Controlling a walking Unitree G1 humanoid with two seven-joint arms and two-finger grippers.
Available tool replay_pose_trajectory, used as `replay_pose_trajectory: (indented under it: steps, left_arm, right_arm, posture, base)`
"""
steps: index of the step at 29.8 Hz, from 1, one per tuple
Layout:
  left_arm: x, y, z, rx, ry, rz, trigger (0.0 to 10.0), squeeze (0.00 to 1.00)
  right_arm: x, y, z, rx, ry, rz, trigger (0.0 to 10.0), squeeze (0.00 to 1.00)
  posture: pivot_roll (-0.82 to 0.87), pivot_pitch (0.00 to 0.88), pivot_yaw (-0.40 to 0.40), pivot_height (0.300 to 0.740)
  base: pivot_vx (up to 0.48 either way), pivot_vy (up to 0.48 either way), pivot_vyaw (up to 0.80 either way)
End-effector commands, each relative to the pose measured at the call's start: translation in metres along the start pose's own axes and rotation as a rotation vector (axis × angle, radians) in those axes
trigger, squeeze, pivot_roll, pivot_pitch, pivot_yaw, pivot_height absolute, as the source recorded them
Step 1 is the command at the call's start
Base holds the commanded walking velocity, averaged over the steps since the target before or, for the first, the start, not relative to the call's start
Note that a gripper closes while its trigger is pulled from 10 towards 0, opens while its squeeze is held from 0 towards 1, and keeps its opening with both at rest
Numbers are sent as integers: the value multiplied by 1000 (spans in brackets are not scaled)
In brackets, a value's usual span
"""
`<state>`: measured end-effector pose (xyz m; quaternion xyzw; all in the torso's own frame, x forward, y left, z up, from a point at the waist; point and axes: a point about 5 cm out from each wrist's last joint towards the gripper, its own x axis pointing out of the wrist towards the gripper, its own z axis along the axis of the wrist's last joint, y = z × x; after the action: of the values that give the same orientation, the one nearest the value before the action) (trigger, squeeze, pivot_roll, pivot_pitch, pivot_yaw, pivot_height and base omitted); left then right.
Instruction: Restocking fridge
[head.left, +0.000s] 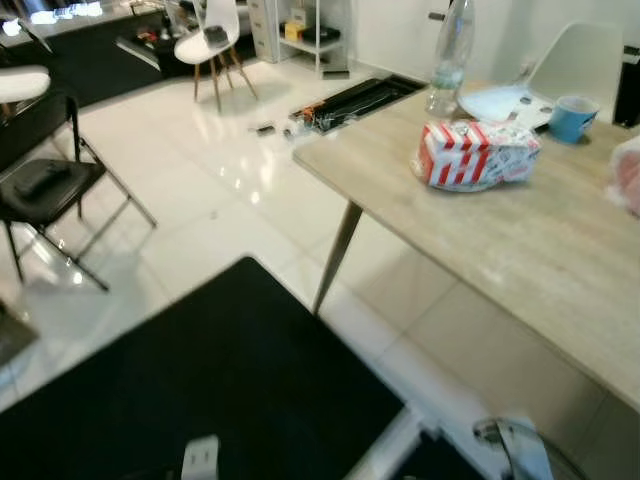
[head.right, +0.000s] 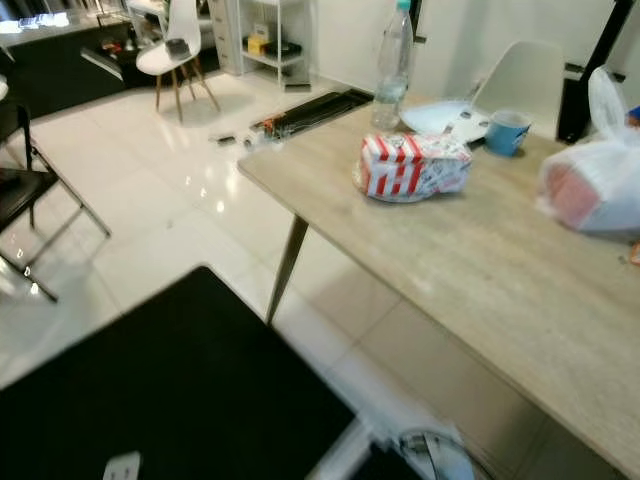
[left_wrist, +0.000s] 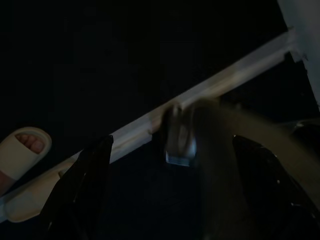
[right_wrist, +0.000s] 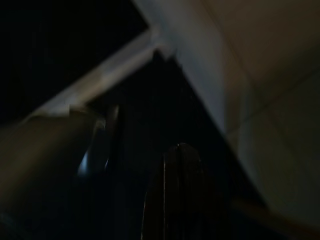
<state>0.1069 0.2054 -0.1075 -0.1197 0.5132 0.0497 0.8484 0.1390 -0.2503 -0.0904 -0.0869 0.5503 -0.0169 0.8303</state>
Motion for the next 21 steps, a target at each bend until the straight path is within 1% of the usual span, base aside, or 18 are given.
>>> replay_pose_trajectory:
  steps: [1,18,21]
  left_arm:
    - [-1,2,-4,1,17,6,10000,0]
    - [-1,2,-5,-3,21,13,10000,0]
    - [-1,4,-5,-8,24,31,10000,0]
  right_arm:
    - [0,4,-1,15,-6,19,10000,0]
    - [-1,-1,-1,8,-7,20,10000,0]
    - [-1,0,-2,15,7,30,10000,0]
  posture:
    - [-29,0,22,740]
    - [-27,0,18,740]
    - [-27,0,18,740]
  base:
    - [371,0,0]
    - [358,0,0]
    - [0,0,-800]
